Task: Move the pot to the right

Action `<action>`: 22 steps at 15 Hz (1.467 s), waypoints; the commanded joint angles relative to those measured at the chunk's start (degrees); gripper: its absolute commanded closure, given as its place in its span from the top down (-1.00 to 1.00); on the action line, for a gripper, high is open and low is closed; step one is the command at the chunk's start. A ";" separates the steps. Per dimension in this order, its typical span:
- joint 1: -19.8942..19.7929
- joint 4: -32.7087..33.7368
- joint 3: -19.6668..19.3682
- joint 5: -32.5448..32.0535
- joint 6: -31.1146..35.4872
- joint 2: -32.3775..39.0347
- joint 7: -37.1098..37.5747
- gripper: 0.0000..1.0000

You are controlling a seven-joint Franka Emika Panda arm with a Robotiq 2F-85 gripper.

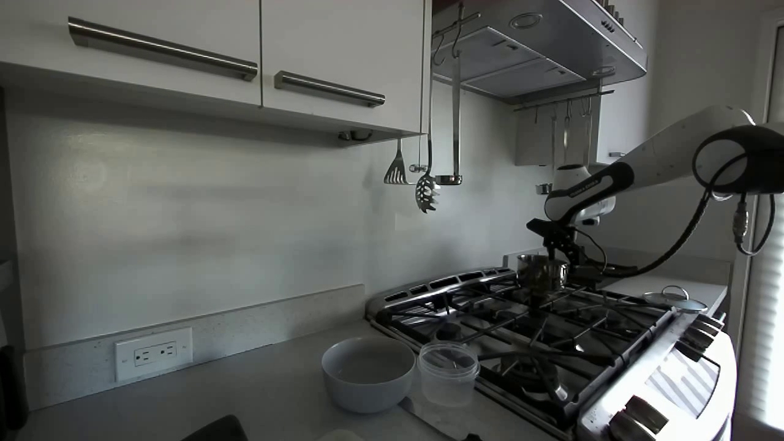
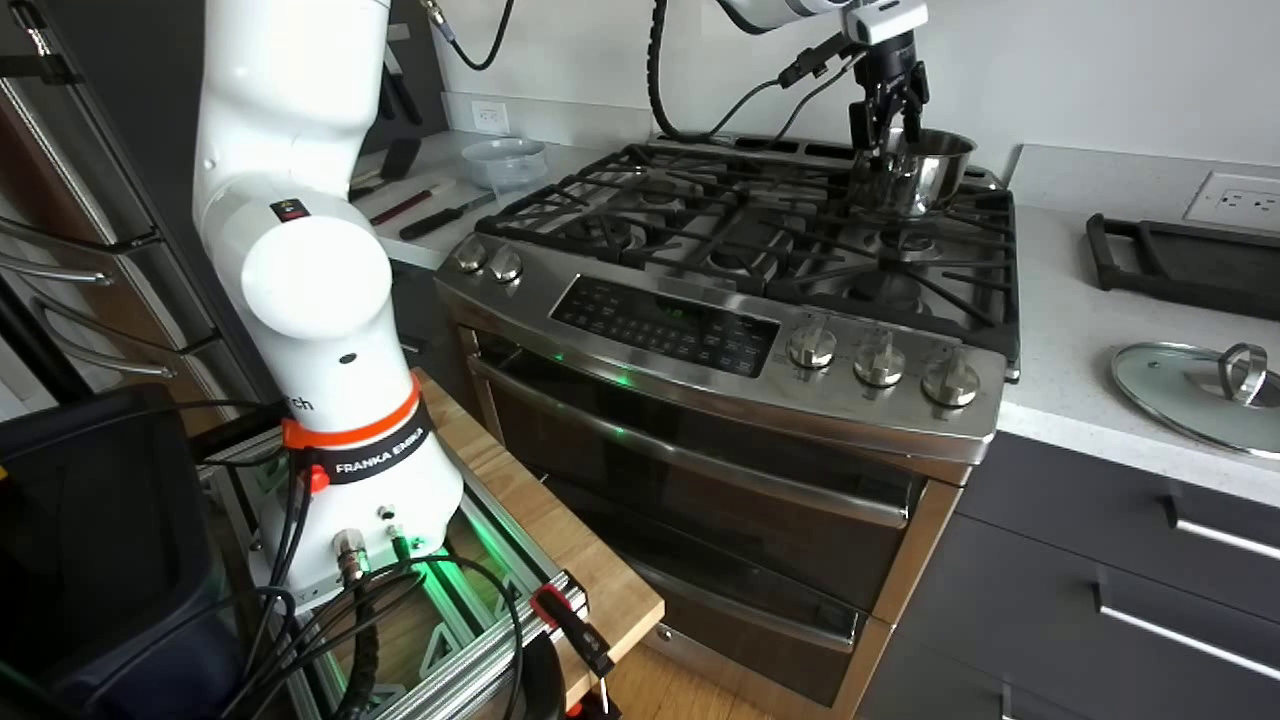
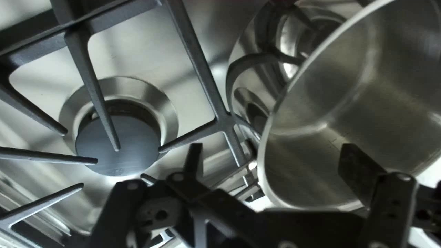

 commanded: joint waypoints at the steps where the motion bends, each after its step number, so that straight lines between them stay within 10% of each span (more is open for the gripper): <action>1: 0.65 -2.51 0.89 -2.18 -0.05 -4.04 -6.05 1.00; 16: 2.68 -10.31 7.74 -6.35 -4.74 -17.73 -47.27 1.00; 22: 3.94 -14.09 9.01 -20.06 -5.54 -22.10 -42.91 1.00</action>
